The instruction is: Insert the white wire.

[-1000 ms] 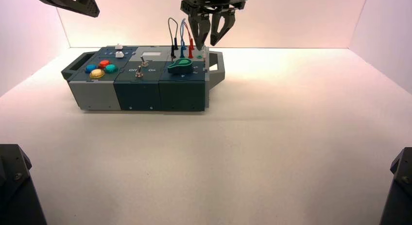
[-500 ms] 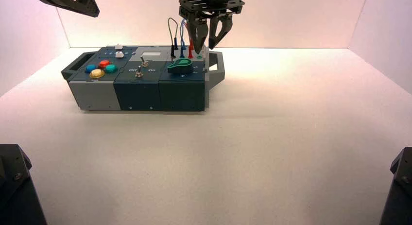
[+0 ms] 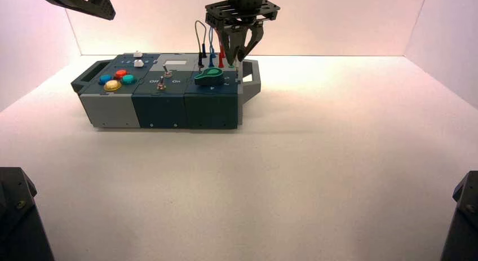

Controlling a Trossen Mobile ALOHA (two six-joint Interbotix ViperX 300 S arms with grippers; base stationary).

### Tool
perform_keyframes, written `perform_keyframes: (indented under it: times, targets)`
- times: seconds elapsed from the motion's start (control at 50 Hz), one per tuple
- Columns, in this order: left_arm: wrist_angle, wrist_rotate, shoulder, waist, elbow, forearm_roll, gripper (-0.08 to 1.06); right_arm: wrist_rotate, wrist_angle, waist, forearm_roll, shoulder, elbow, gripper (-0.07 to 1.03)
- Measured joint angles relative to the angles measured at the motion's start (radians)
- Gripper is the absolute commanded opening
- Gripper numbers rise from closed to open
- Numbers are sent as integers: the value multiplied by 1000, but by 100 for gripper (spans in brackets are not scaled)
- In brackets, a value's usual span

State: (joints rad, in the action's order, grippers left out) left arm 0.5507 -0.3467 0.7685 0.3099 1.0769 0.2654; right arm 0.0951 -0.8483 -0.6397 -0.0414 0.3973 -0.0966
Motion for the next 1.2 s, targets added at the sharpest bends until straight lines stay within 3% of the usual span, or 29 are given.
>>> perform_keyframes:
  times: [0.58,0.68,0.8,1.2]
  targets:
    - [0,0,-2,0,0,0,-3,0,-2,0,17,0,9,28]
    - [0,0,-2,0,0,2,-3,0,0,0,18,0,11,20]
    - [2,0,-2,0,0,0,-3,0,-9,0,26,0,11,-3]
    - [0,0,-2,0,0,0,-3,0,-17,2,48,0,15,-2]
